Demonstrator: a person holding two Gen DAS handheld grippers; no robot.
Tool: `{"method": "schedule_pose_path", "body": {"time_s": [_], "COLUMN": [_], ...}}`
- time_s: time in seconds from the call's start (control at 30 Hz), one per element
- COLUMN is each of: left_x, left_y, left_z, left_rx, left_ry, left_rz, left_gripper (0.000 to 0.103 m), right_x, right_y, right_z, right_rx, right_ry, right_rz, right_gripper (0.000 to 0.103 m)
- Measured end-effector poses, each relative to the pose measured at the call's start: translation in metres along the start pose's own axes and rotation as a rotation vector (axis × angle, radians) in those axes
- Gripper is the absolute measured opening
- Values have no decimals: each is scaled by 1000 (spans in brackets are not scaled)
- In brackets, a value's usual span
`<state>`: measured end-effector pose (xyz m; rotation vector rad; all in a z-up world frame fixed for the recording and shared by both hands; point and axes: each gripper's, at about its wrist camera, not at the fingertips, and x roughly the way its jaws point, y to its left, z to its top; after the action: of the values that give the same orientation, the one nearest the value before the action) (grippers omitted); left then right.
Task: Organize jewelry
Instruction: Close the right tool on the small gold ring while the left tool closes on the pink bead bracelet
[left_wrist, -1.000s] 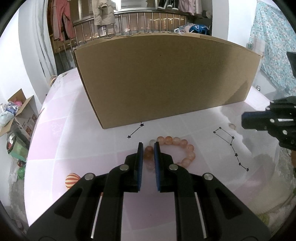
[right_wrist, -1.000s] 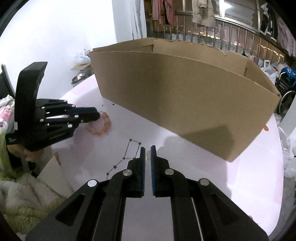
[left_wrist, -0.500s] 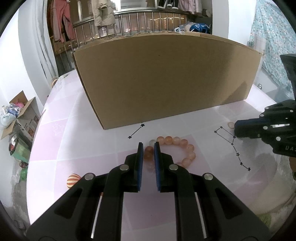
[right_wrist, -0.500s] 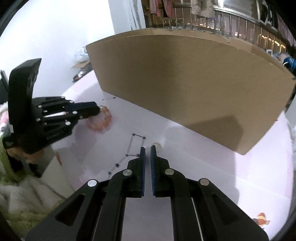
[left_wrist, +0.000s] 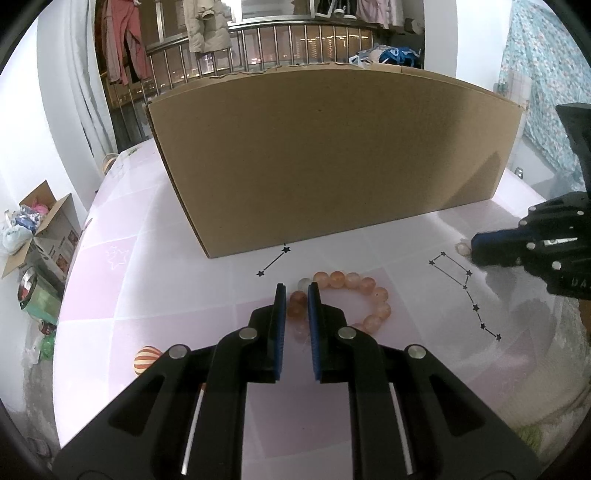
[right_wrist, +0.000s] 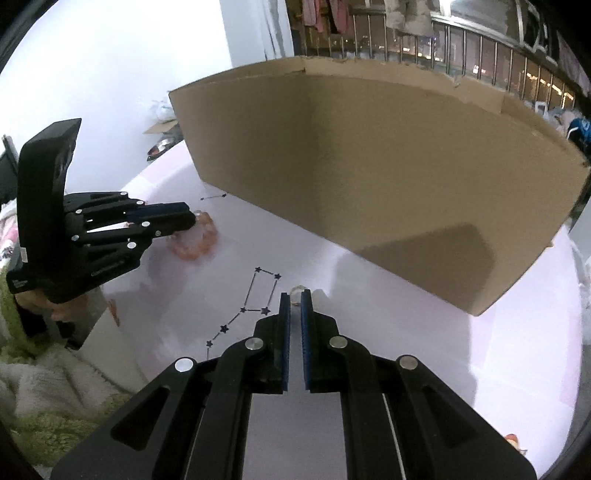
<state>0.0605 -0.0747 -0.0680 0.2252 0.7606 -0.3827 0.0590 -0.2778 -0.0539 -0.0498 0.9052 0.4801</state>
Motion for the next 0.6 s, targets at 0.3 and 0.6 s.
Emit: {"method": "schedule_pose_path", "body": {"time_s": [0.3, 0.6], "left_x": [0, 0], "left_y": [-2, -3], "left_z": [0, -1], "left_rx": [4, 8], "left_ry": [-1, -6], "left_rz": [0, -2], "left_gripper": [11, 11], "right_x": [-11, 1], "right_y": [13, 13], "right_z": [2, 15], "right_rx": [-73, -250], "right_ry": [-47, -9], "right_rz": [3, -28], "right_gripper": [33, 34]}}
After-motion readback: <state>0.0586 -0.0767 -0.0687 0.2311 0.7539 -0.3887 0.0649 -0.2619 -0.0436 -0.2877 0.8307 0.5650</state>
